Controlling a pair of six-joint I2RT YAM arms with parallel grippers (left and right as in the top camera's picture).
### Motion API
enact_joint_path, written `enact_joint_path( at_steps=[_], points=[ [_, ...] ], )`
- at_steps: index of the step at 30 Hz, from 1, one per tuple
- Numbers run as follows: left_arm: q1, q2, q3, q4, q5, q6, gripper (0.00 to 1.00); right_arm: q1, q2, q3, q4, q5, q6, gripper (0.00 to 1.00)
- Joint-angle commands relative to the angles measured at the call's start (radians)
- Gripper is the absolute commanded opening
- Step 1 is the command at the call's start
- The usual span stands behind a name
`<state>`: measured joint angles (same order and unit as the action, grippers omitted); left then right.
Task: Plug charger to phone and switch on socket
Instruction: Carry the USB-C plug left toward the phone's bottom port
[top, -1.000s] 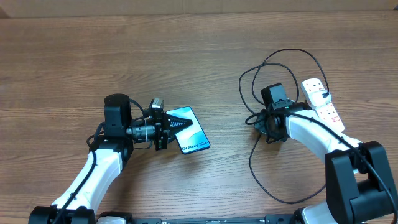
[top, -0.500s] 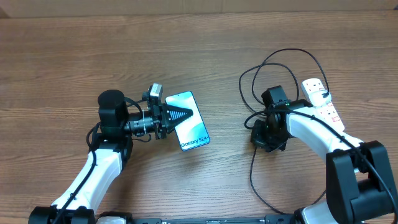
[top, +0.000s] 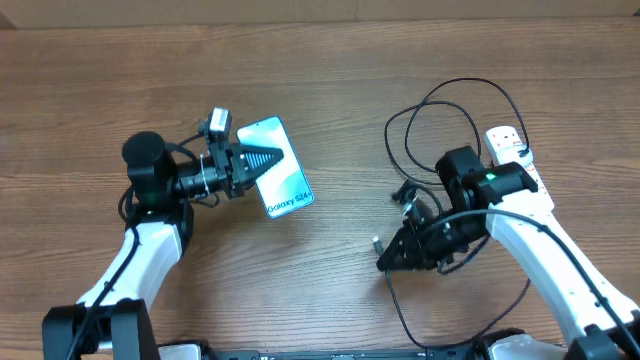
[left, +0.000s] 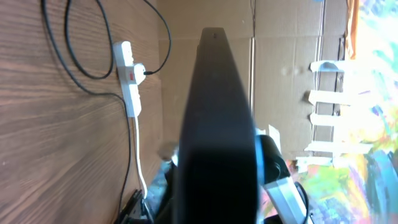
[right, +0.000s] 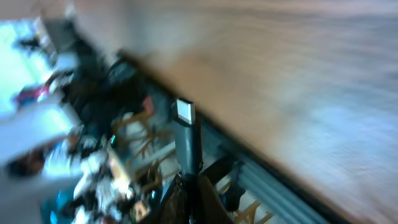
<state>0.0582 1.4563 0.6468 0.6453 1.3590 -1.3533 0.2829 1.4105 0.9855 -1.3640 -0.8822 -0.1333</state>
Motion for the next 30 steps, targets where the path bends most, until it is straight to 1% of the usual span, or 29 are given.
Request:
enact_joint_path(
  at_steps=[1,5,9,12,18,26,30],
  points=[
    [-0.031,0.024,0.069,0.045,0.019,0.014,0.04,0.038,-0.047,0.015,-0.034,-0.149,-0.182,0.04],
    [-0.086,0.034,0.082,0.074,-0.025,0.014,0.04,0.079,-0.057,0.016,-0.016,-0.153,-0.182,0.04],
    [-0.143,0.034,0.082,0.073,-0.078,0.027,0.04,0.113,-0.057,0.016,0.068,-0.156,-0.175,0.04],
    [-0.17,0.034,0.082,0.074,-0.101,0.045,0.04,0.124,-0.057,0.016,0.156,-0.149,-0.105,0.04],
    [-0.177,0.034,0.082,0.073,-0.115,0.058,0.04,0.124,-0.057,0.031,0.258,-0.14,-0.002,0.04],
    [-0.177,0.034,0.082,0.066,-0.151,0.072,0.04,0.151,-0.057,0.102,0.284,-0.14,0.007,0.04],
    [-0.177,0.034,0.082,0.066,-0.155,0.082,0.04,0.175,-0.056,0.112,0.346,-0.14,0.039,0.04]
  ],
)
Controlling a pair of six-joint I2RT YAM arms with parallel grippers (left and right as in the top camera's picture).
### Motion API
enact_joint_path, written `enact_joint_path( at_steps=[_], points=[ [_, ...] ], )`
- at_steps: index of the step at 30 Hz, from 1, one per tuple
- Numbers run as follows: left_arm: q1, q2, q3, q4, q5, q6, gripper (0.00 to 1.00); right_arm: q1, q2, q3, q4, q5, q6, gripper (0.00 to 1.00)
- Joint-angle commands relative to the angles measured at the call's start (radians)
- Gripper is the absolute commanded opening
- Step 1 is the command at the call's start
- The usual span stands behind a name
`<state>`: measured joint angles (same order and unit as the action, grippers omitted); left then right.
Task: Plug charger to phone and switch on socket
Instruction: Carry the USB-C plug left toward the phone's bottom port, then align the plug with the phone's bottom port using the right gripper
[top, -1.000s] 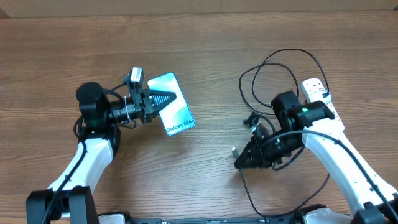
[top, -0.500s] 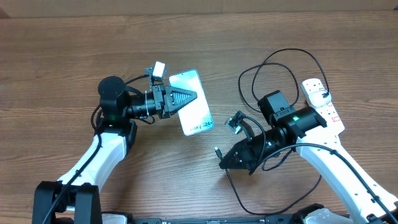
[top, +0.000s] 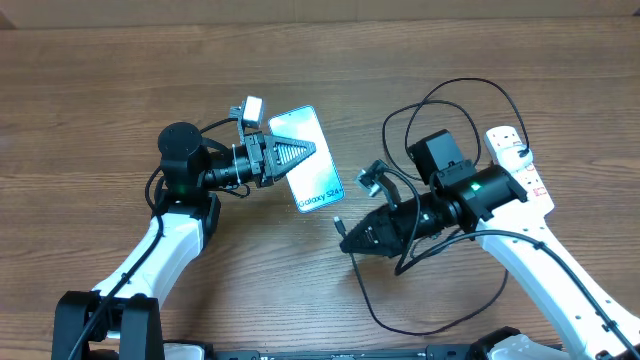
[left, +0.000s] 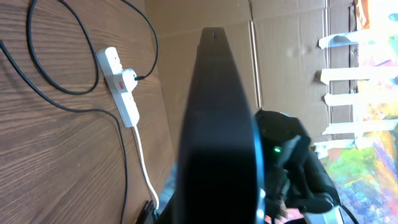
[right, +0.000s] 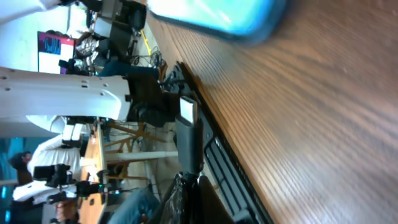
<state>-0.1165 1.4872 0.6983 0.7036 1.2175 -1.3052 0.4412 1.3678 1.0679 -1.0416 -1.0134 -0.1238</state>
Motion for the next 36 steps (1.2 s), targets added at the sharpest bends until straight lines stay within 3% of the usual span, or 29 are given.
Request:
enact_joint_path(
  at_steps=[1,16,36],
  points=[
    [-0.002,0.003,0.03,0.008,-0.013,0.034,0.04,0.021,-0.014,0.03,0.039,-0.008,0.042,0.04],
    [-0.002,0.003,0.03,0.008,-0.011,-0.035,0.04,0.081,-0.014,0.029,0.159,0.072,0.157,0.04],
    [-0.002,0.003,0.03,0.008,0.066,0.021,0.04,0.081,-0.014,0.029,0.172,0.092,0.177,0.04]
  ],
)
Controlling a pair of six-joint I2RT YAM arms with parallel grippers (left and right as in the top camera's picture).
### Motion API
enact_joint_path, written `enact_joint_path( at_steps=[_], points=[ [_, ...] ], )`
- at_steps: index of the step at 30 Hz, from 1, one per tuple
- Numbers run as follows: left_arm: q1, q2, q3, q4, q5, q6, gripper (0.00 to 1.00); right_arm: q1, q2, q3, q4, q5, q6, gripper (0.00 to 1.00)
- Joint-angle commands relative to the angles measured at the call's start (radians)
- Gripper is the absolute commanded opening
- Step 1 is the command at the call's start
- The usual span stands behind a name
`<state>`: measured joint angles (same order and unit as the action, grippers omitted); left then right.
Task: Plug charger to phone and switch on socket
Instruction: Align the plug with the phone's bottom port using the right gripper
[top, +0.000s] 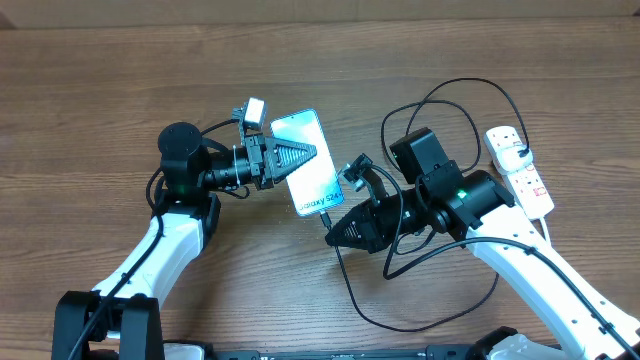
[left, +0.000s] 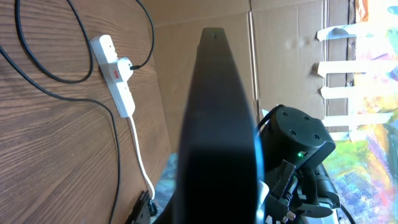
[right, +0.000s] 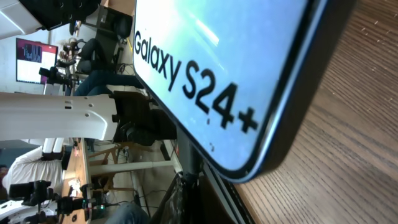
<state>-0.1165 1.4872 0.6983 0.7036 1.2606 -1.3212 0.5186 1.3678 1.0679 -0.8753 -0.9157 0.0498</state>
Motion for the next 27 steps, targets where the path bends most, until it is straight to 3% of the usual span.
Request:
enact_joint_path(
  at_steps=[1,27],
  points=[
    [-0.002,0.003,0.03,0.008,0.023,0.043,0.04,0.004,-0.014,0.029,0.003,-0.006,0.004,0.04],
    [-0.002,0.003,0.03,0.008,0.014,0.084,0.04,0.004,-0.014,0.029,-0.008,-0.006,0.003,0.04]
  ],
)
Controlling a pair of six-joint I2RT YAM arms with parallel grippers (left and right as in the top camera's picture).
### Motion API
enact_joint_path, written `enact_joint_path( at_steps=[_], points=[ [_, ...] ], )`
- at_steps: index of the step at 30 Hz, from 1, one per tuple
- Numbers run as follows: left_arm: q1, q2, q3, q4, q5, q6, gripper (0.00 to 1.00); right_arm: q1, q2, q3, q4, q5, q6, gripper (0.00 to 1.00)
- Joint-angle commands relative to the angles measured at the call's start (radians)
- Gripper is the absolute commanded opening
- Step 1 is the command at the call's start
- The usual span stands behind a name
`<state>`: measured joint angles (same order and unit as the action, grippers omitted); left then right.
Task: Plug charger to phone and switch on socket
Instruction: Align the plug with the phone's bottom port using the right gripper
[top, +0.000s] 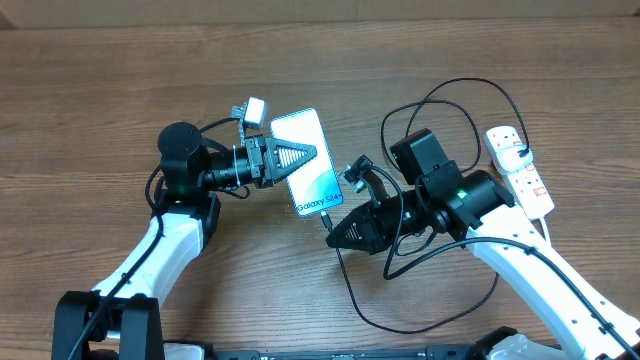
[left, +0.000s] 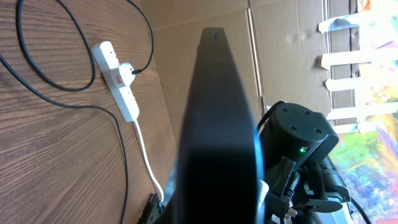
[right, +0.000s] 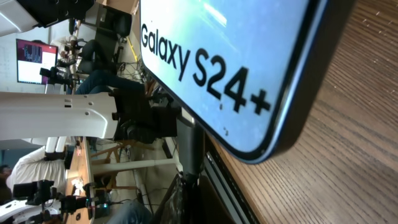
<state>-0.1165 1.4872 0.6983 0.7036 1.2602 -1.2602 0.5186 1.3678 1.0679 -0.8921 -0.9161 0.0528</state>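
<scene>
A phone (top: 318, 185) with a light-blue "Galaxy S24+" screen is held above the table, my left gripper (top: 300, 155) shut on its upper part. In the left wrist view the phone (left: 217, 124) is a dark edge-on slab filling the middle. My right gripper (top: 345, 230) is shut on the black charger plug (top: 328, 218), whose tip meets the phone's bottom edge. In the right wrist view the plug (right: 189, 146) points up under the phone's (right: 217, 50) lower rim, and the tip is hidden there. The white power strip (top: 522, 168) lies at the far right.
The black charger cable (top: 440, 100) loops from the power strip across the right of the wooden table (top: 100, 80) and trails under my right arm toward the front edge. The strip (left: 118, 81) with its red switch also shows in the left wrist view.
Almost nothing has moved. In the right wrist view the phone's lower edge sits slightly lower and further right over the plug. Both grippers hold as before.
At first my left gripper held the phone at the left and my right held the plug well apart from it, near the front. Then phone and plug were both nearer the middle. After that the plug stood at the phone's bottom edge, as it does now.
</scene>
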Motion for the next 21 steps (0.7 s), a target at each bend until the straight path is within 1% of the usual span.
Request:
enact_joint_path(
  at_steps=[1,21],
  points=[
    [-0.002,0.003,0.03,0.008,0.015,0.023,0.04,0.004,-0.014,0.029,0.01,-0.005,0.0,0.04],
    [-0.006,0.003,0.03,0.007,0.019,0.023,0.04,0.004,-0.014,0.029,0.069,-0.005,0.026,0.04]
  ],
)
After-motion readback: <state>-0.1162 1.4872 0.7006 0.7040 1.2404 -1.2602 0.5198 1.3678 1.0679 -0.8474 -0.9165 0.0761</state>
